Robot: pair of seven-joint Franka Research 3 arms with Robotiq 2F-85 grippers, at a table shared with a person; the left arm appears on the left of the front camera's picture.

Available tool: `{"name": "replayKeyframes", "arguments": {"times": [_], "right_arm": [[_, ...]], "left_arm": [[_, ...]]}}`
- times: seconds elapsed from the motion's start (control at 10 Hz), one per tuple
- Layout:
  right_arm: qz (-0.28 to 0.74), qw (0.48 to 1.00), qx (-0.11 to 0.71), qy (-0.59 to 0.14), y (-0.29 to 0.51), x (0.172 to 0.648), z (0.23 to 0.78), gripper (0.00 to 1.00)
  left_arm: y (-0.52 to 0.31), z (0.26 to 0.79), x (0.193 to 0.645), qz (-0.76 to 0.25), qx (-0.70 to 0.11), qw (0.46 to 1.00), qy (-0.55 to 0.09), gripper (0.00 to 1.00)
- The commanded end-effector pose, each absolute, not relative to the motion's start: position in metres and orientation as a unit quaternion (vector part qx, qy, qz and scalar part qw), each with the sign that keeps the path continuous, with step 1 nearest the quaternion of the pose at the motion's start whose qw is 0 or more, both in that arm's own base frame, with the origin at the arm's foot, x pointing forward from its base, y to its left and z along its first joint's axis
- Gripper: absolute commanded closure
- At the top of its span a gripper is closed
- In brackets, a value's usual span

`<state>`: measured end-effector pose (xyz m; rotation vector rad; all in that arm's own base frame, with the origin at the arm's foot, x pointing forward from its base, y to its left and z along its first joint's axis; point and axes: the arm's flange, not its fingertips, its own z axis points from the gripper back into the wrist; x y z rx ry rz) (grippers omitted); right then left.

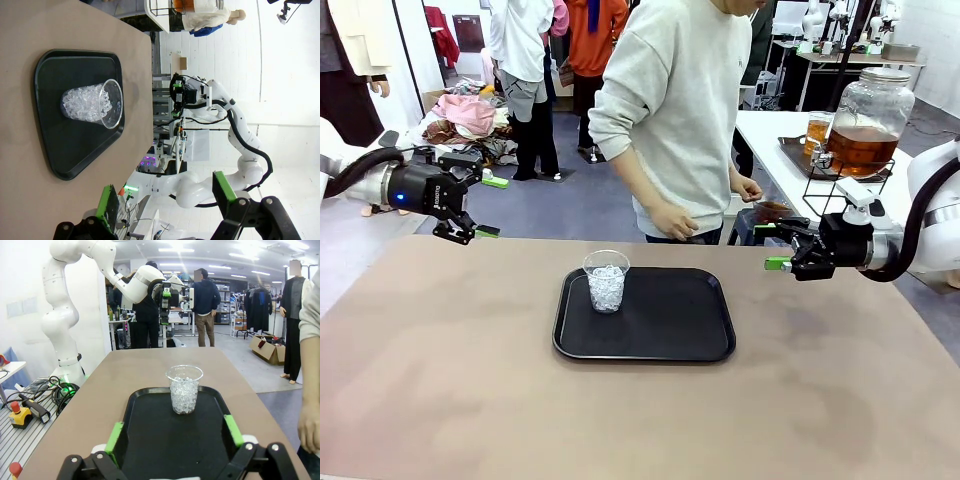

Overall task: Pour the drink into the iced cup.
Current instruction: Pick up the iced cup indicated by the human and present it to them.

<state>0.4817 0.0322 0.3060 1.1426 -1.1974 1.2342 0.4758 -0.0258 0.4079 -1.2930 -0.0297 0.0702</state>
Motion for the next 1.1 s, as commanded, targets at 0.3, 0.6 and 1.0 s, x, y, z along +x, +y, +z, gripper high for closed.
{"name": "replayKeyframes", "arguments": {"times": [0.3, 0.6, 1.0], "right_arm": [[0.515, 0.514, 0.475, -0.495, 0.0339, 0.4853, 0.309, 0.0], [0.515, 0.514, 0.475, -0.495, 0.0339, 0.4853, 0.309, 0.0], [0.515, 0.514, 0.475, -0.495, 0.0339, 0.4853, 0.309, 0.0]], "left_arm": [[-0.026, 0.4088, 0.4744, 0.032, -0.603, 0.797, -0.014, 0.0], [-0.026, 0.4088, 0.4744, 0.032, -0.603, 0.797, -0.014, 0.0], [-0.026, 0.4088, 0.4744, 0.032, -0.603, 0.797, -0.014, 0.0]]}}
